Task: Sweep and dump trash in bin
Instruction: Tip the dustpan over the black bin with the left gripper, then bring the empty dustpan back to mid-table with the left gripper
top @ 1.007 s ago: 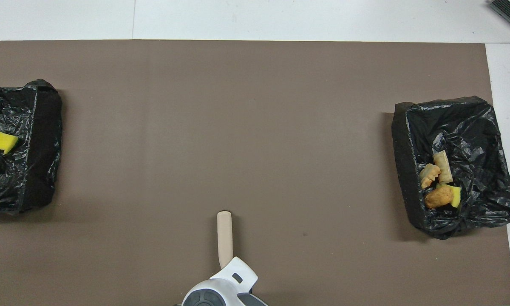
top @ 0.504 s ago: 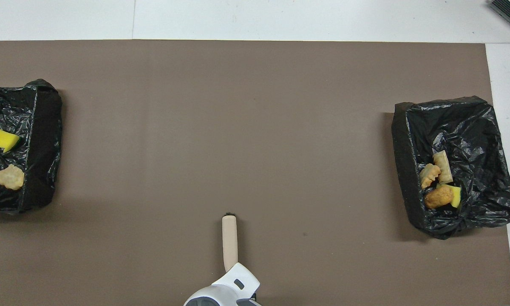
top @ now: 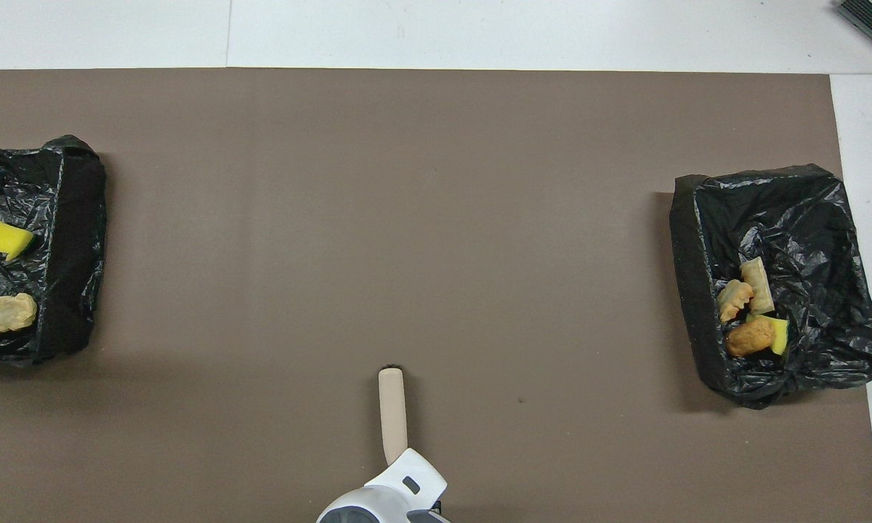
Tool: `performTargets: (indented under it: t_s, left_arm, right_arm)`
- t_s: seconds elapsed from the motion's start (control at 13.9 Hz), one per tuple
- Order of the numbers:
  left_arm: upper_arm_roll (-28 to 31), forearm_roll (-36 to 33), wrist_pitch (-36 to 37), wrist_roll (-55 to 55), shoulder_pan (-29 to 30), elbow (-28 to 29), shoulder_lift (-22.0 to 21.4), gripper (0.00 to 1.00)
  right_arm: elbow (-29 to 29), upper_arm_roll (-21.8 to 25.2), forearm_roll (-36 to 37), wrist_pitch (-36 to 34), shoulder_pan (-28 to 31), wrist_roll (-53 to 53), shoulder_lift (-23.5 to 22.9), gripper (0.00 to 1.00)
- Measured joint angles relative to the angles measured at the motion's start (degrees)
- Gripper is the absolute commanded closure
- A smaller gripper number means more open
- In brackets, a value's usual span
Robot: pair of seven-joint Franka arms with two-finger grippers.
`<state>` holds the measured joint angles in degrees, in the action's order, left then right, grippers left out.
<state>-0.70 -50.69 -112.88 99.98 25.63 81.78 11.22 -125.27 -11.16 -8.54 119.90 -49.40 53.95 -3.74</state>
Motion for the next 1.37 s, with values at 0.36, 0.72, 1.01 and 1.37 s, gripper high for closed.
performTargets:
  t_s: [0.36,0.72,1.01,1.37]
  left_arm:
    - [-1.5,7.1,2.3,-0.5,-1.3,-0.5,-2.5,1.00]
    - [-2.5,18.5,13.3,-14.3,-12.4,-0.4,-6.6,1.00]
    - [-2.8,26.8,19.7,-33.0,-20.9,1.4,-6.5,1.00]
    - [-3.0,37.0,21.3,-59.3,-30.7,9.0,-6.3,1.00]
  right_arm:
    - [3.7,0.5,0.8,-1.0,3.4,-2.3,0.3,0.00]
    - [13.9,1.2,3.4,-11.8,16.1,-19.1,3.4,0.00]
    - [18.6,1.3,10.4,-15.0,24.2,-31.4,3.0,0.00]
    - [25.0,1.6,10.9,-18.0,40.8,-49.4,2.4,0.00]
